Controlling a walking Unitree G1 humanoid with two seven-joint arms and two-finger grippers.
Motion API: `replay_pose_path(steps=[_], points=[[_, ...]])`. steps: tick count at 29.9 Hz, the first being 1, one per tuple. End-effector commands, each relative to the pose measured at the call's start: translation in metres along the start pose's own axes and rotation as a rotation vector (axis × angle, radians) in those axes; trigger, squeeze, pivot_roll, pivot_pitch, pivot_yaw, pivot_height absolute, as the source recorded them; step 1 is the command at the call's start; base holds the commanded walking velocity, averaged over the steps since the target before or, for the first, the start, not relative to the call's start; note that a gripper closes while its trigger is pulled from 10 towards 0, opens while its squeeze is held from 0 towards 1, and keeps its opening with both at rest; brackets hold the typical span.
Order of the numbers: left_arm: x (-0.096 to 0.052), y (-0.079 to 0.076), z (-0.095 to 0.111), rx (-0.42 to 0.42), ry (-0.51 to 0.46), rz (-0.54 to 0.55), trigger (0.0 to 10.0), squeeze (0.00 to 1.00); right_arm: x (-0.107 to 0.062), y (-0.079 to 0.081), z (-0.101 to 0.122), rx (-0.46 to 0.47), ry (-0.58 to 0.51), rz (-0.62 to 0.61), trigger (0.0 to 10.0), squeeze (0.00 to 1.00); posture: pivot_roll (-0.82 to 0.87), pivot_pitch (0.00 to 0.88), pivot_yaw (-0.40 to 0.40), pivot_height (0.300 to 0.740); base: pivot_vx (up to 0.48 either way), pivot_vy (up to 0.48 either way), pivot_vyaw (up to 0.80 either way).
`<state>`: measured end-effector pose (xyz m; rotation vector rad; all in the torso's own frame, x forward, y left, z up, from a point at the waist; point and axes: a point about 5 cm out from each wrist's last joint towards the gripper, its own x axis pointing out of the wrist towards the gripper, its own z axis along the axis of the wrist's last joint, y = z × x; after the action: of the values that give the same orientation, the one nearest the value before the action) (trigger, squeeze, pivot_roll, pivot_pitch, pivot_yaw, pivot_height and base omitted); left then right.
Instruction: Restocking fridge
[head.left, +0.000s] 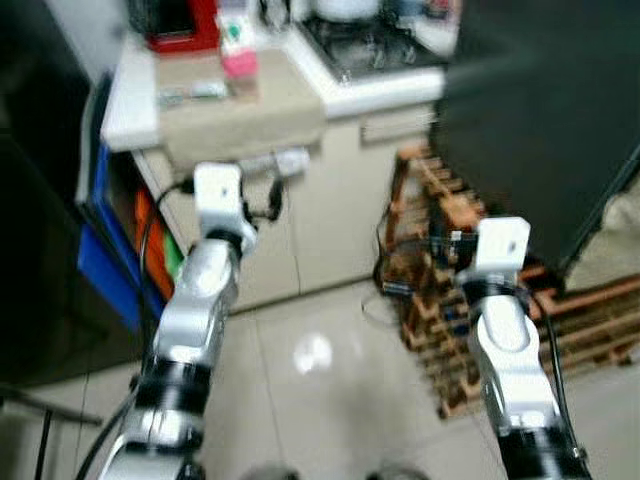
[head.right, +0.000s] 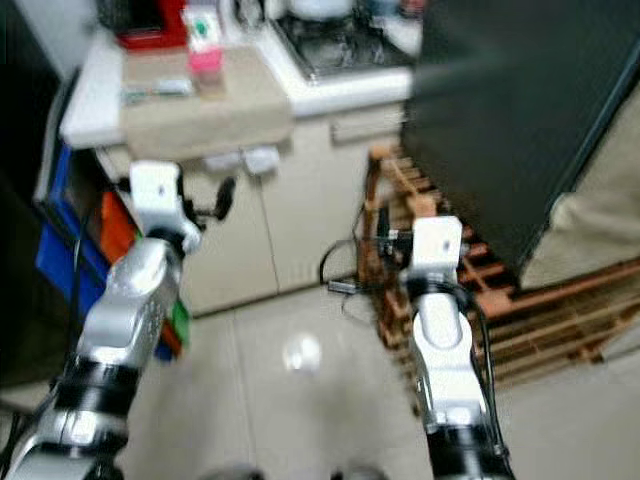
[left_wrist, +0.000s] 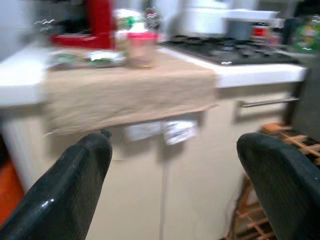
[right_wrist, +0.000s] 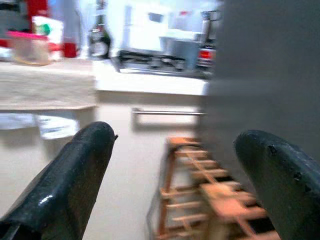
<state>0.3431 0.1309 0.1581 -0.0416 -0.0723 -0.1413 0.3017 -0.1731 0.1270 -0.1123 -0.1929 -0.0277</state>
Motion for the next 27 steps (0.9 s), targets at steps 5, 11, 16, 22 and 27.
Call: replay_pose_path(steps=[5, 11, 16, 22, 27], points=[[-0.001, 0.022, -0.015, 0.036, 0.085, 0.107, 10.0, 0.00, 0.009, 0.006, 0.000, 0.047, 0.007, 0.008, 10.0, 0.64, -0.14, 0.014, 0.062, 0.732, 0.000, 0.000, 0.65], [-0.012, 0.053, -0.047, 0.053, 0.228, 0.232, 10.0, 0.00, 0.007, 0.005, -0.012, 0.058, 0.040, -0.005, 10.0, 0.64, -0.14, 0.013, 0.068, 0.732, 0.000, 0.000, 0.61], [-0.003, 0.040, -0.044, 0.091, 0.209, 0.157, 10.0, 0.00, 0.009, 0.006, -0.030, 0.087, 0.178, -0.030, 10.0, 0.54, -0.14, 0.011, 0.068, 0.732, 0.000, 0.000, 0.36], [-0.008, 0.060, -0.084, 0.148, 0.452, 0.188, 10.0, 0.00, -0.005, 0.010, -0.084, 0.130, 0.489, -0.022, 10.0, 0.50, -0.15, 0.020, 0.067, 0.732, 0.000, 0.000, 0.00], [-0.053, 0.058, -0.147, 0.047, 0.837, 0.190, 10.0, 0.00, -0.047, 0.007, -0.136, 0.214, 0.840, -0.056, 10.0, 0.51, -0.15, 0.038, 0.053, 0.732, 0.000, 0.000, 0.00]])
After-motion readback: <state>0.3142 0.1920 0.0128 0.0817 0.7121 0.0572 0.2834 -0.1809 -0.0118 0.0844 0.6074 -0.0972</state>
